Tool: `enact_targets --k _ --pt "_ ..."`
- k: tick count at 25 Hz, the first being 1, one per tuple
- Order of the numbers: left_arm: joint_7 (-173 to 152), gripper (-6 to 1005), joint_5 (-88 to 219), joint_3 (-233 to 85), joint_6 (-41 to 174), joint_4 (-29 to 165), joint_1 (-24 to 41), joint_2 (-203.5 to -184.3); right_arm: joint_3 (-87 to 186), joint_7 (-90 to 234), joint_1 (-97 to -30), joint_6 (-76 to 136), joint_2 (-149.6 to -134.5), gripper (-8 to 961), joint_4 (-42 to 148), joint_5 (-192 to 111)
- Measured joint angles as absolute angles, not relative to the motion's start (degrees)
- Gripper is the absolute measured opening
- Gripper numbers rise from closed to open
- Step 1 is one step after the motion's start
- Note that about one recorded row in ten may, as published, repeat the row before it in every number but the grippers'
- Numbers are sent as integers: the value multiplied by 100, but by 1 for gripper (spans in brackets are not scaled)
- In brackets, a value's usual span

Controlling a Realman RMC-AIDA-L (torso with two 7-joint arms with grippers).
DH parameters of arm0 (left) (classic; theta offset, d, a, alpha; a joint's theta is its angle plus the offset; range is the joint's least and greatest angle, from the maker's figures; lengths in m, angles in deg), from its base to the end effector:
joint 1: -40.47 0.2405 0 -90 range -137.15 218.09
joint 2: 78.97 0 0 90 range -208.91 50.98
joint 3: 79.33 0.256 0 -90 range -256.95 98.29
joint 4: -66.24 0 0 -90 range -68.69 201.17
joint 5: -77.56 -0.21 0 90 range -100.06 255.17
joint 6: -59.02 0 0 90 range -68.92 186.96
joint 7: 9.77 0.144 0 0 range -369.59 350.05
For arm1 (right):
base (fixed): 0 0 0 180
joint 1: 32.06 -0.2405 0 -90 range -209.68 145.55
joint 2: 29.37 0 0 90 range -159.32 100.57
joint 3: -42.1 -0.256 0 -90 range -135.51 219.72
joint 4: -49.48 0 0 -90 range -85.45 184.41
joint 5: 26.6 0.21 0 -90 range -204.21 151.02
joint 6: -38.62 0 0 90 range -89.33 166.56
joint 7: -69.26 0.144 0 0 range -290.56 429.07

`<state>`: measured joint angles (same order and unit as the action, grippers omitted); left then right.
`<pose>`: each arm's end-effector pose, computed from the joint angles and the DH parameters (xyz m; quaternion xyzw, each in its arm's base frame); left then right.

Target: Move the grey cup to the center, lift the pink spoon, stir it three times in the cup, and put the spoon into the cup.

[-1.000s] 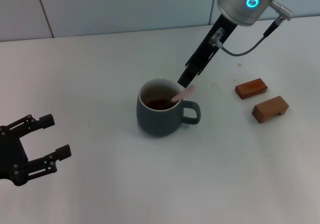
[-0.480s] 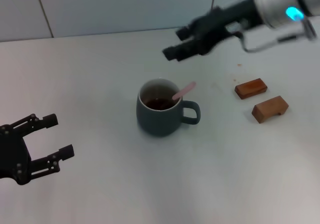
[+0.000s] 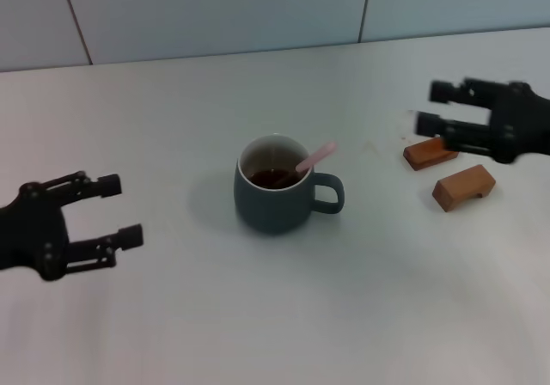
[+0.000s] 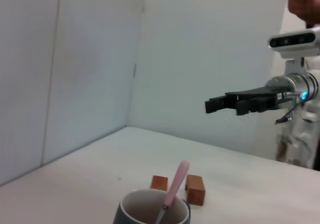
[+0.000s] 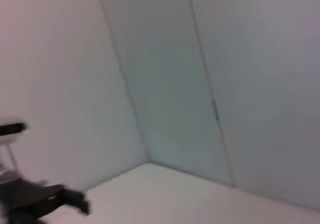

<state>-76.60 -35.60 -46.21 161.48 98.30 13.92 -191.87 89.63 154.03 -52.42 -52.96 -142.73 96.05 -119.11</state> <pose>-0.2894 0.2950 0.0425 -0.9372 -0.1464 -0.2916 0.1235 0.2721 0.3189 0.0737 -0.9004 0.2133 0.3231 0.1985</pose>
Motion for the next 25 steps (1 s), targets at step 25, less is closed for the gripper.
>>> enact_targets --k 25 --pt "-9219 815 -4620 -4619 15865 10055 118 -19020 8786 15317 -6503 -5302 -13509 675 8214 -14097"
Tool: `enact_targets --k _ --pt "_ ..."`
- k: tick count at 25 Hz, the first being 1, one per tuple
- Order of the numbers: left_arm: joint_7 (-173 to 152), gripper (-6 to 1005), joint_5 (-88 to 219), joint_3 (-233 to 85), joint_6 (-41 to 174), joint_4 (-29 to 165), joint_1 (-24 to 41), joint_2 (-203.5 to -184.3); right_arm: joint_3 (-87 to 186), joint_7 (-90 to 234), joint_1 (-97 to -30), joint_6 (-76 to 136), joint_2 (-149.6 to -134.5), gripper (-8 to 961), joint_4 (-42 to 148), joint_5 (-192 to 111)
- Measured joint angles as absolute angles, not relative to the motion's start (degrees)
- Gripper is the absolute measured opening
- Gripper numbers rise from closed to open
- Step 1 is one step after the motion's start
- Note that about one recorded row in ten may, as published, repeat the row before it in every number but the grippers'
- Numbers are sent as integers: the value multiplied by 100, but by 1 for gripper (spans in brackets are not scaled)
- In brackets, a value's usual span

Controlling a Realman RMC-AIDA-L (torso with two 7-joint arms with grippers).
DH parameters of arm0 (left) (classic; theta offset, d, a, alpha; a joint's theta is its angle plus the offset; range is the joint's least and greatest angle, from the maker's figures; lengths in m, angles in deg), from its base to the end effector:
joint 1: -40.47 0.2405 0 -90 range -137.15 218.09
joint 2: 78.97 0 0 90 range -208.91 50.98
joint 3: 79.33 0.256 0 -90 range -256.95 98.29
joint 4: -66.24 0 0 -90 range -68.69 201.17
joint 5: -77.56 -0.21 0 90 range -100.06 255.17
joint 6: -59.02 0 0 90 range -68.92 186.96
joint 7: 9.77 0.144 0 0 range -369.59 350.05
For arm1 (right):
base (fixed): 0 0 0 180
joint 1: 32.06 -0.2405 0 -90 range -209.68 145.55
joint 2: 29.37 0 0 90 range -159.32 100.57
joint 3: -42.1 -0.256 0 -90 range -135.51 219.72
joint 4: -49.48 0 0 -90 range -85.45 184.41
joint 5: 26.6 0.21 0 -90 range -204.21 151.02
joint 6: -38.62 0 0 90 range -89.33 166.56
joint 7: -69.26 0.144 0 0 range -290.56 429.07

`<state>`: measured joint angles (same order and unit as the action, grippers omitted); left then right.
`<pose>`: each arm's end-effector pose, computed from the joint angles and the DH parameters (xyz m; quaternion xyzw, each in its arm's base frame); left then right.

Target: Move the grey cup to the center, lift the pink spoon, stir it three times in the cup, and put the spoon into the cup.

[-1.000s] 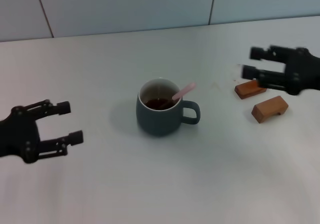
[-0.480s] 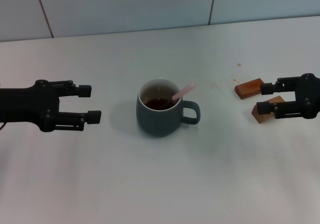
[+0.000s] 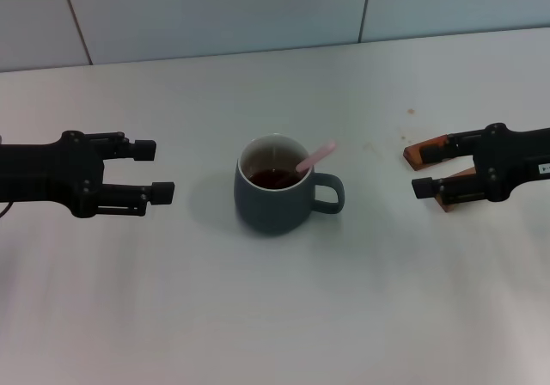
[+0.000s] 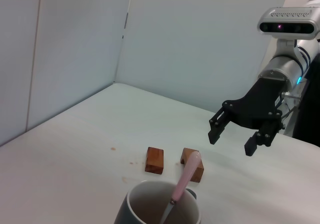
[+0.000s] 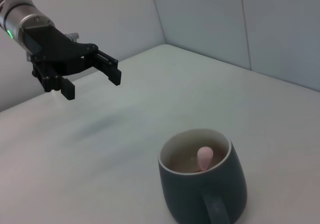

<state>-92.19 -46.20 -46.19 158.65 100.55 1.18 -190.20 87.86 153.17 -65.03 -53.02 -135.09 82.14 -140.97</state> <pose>-0.2425 0.3541 0.0469 -0.9599 -0.1782 -0.2074 0.0619 0.2873 0.3476 0.0661 -0.9556 0.2223 0.1569 0.1128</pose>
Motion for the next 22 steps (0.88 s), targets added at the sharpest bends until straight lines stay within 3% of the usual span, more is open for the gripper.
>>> enact_targets --k 22 --pt "-9230 815 -4620 -4484 15887 10051 108 -19050 8684 15318 -6467 -5341 -13511 674 8276 -14059"
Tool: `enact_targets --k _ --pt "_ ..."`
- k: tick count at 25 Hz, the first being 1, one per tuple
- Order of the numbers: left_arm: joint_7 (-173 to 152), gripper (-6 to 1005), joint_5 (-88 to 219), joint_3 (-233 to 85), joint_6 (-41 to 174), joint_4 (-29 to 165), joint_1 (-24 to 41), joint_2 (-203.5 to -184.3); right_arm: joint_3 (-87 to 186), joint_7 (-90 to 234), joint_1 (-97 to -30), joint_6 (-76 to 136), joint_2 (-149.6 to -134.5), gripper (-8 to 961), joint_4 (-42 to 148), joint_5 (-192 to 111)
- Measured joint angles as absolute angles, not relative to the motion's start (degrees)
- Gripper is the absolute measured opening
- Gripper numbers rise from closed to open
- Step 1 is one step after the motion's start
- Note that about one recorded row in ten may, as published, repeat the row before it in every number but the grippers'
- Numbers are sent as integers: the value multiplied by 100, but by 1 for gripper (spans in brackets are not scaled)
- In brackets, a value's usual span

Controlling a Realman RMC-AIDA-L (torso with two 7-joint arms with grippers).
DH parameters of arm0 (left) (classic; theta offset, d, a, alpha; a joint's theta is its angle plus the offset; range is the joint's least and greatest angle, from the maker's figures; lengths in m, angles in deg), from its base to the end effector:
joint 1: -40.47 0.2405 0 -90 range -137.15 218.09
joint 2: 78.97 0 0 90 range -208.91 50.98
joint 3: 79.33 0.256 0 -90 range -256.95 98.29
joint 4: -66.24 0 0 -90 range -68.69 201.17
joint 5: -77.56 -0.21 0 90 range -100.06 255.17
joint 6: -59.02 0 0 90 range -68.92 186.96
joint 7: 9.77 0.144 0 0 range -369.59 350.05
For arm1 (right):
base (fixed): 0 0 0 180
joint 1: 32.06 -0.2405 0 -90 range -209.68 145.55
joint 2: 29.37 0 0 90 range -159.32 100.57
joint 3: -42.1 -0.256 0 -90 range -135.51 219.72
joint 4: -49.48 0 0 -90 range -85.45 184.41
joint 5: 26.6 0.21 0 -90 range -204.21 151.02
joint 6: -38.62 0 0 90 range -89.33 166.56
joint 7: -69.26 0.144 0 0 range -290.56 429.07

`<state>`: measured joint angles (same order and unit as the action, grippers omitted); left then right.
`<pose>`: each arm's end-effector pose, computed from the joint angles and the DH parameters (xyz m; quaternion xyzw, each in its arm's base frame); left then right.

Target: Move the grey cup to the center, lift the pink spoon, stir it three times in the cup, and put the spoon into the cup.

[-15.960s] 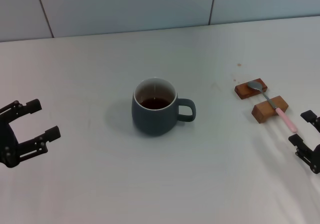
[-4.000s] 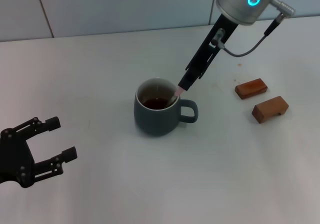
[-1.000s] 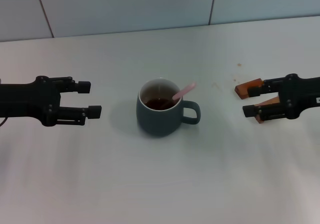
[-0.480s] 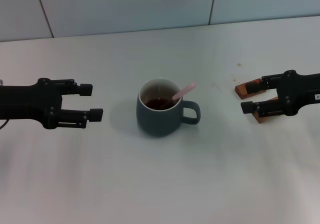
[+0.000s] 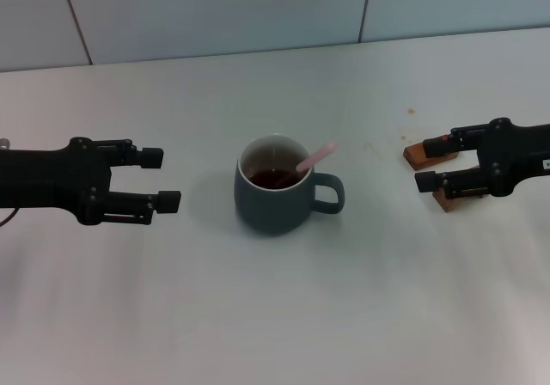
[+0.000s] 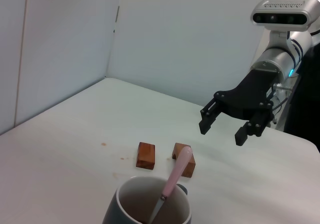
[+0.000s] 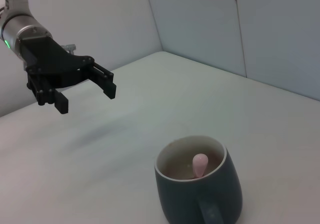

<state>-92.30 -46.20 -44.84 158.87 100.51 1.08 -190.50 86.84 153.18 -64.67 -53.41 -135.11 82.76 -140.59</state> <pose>-0.2405 0.3520 0.0420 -0.9622 -0.1758 -0.2019 0.0498 0.2872 0.3477 0.0702 -0.9535 0.2218 0.1652 0.1202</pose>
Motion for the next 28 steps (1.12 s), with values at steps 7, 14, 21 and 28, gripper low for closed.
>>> enact_targets --k 7,14,21,28 --pt "-9230 815 -4619 -4488 15889 10051 118 -19036 8684 15318 -6467 -5328 -13510 674 8280 -14070" --pt "-9226 814 -4619 -4488 15893 10051 118 -19033 8684 15265 -6463 -5303 -13527 674 8280 -14081" --pt "-9221 814 -4619 -4419 15896 10051 114 -19035 8684 15255 -6434 -5323 -13591 674 8410 -14072" --pt "-9215 814 -4619 -4417 15896 10051 127 -19041 8688 15053 -6270 -5302 -13781 674 8809 -14092"
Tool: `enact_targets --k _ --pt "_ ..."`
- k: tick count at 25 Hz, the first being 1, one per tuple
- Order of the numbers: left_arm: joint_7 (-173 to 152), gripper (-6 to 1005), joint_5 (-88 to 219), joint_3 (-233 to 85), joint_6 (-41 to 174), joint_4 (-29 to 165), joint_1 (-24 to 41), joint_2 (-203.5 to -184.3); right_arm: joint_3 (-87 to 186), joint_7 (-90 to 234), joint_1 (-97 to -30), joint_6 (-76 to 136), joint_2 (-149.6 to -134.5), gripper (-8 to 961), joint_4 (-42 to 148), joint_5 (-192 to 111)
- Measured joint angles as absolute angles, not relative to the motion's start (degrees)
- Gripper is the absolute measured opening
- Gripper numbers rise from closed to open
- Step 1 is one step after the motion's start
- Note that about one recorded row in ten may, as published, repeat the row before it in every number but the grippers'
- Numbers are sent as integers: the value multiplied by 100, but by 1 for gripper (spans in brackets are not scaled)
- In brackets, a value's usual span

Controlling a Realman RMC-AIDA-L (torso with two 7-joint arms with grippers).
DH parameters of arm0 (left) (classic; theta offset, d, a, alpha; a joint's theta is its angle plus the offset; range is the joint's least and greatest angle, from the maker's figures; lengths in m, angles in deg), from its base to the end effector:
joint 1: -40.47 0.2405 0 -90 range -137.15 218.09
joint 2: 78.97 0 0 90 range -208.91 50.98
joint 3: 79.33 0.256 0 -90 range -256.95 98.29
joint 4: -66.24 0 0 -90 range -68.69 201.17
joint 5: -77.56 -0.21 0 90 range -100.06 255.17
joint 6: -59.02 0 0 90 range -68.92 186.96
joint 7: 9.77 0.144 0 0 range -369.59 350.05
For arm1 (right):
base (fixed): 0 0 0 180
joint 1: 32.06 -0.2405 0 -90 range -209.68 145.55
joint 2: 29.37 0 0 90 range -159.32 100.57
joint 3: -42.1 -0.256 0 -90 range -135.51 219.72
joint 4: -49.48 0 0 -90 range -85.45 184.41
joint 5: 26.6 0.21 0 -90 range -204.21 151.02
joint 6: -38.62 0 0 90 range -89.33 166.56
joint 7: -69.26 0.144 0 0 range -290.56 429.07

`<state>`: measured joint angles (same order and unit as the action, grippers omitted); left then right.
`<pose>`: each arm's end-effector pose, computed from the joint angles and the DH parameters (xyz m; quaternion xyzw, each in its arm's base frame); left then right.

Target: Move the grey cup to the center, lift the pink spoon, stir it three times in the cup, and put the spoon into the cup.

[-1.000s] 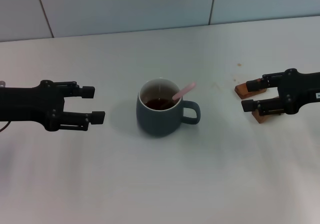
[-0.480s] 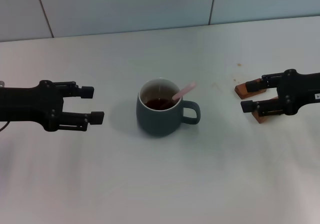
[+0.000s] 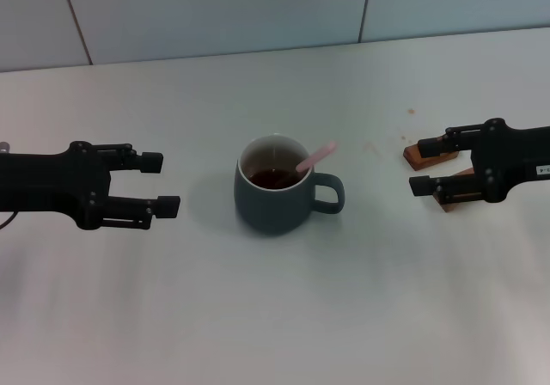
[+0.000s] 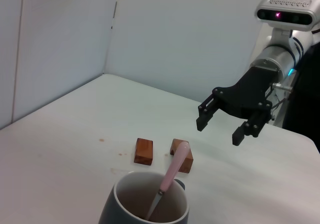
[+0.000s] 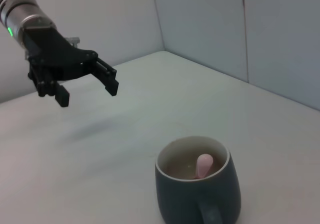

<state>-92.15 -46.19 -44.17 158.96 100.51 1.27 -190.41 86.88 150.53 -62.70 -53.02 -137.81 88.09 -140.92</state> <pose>-0.2417 0.3506 0.0413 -0.9635 -0.1745 -0.1976 0.0464 0.2842 0.3438 0.0646 -0.9600 0.1846 0.1598 0.1368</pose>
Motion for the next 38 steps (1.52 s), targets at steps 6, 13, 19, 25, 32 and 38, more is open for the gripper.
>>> enact_targets --k 6,13,19,25,32,38 --pt "-9222 814 -4619 -4417 15893 10052 150 -19016 8683 14579 -6024 -5180 -14043 674 9391 -14172" --pt "-9229 814 -4619 -4417 15882 10052 165 -19004 8683 14380 -5887 -5090 -14212 675 9795 -14178" --pt "-9230 814 -4619 -4417 15878 10052 173 -19004 8684 14373 -5901 -5075 -14218 675 9792 -14182" --pt "-9268 814 -4620 -4424 15888 10052 183 -19005 8684 14456 -5915 -5120 -14210 675 9788 -14182" --pt "-9291 814 -4619 -4438 15893 10060 211 -18982 8695 14542 -5919 -5147 -14196 675 9790 -14183" --pt "-9291 814 -4619 -4424 15894 10071 215 -18980 8684 14594 -5922 -5226 -14194 675 9810 -14183"
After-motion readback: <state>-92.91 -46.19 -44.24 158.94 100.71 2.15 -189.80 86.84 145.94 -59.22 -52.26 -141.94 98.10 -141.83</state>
